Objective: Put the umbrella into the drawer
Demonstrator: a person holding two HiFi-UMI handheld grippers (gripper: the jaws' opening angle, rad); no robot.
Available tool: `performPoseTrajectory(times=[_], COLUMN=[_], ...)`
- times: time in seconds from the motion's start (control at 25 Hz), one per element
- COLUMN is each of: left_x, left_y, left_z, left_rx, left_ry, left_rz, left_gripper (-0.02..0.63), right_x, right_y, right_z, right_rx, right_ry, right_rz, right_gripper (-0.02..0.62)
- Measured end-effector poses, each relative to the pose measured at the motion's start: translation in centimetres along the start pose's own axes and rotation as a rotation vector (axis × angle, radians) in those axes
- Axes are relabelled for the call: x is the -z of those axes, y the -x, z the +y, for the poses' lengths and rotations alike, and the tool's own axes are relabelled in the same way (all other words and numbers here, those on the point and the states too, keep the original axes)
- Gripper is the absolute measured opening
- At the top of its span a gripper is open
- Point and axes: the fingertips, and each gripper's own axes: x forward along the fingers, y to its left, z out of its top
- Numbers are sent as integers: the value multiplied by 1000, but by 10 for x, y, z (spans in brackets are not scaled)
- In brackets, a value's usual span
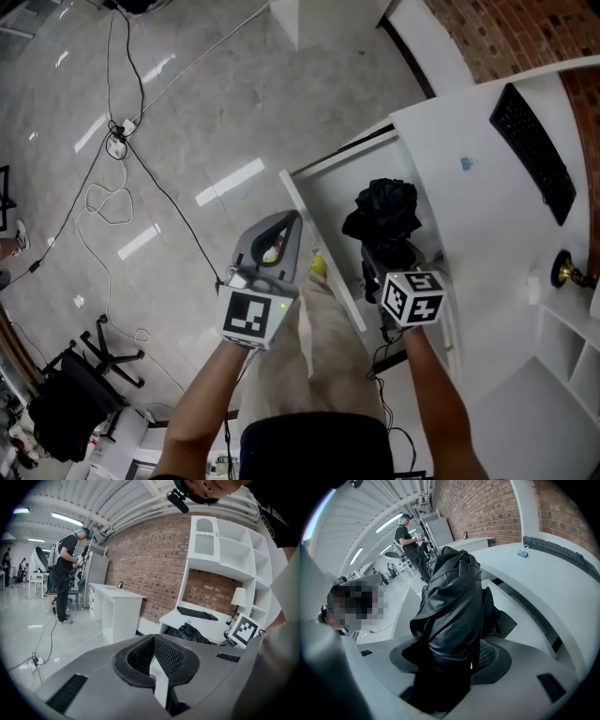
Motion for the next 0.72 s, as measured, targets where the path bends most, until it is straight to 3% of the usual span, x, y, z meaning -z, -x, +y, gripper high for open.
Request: performPoseTrajectory(times=[0.24,0.4,0.72], left_x=[25,32,40], left_y=[-18,-19,-26], left_z=[11,16,21], left_rx=[-20,-20,-16], left_ry=[56,63,60], left_rz=[-25,-8,-1], left_gripper=[15,17,17], right_x=[17,28,34], right_y=[-47,-67,-99], right_z=[-19,-29,-42], right_rx=[20,26,50], right_ry=[-8,-67,-77], right_rz=[17,29,54], right_gripper=[256,256,256])
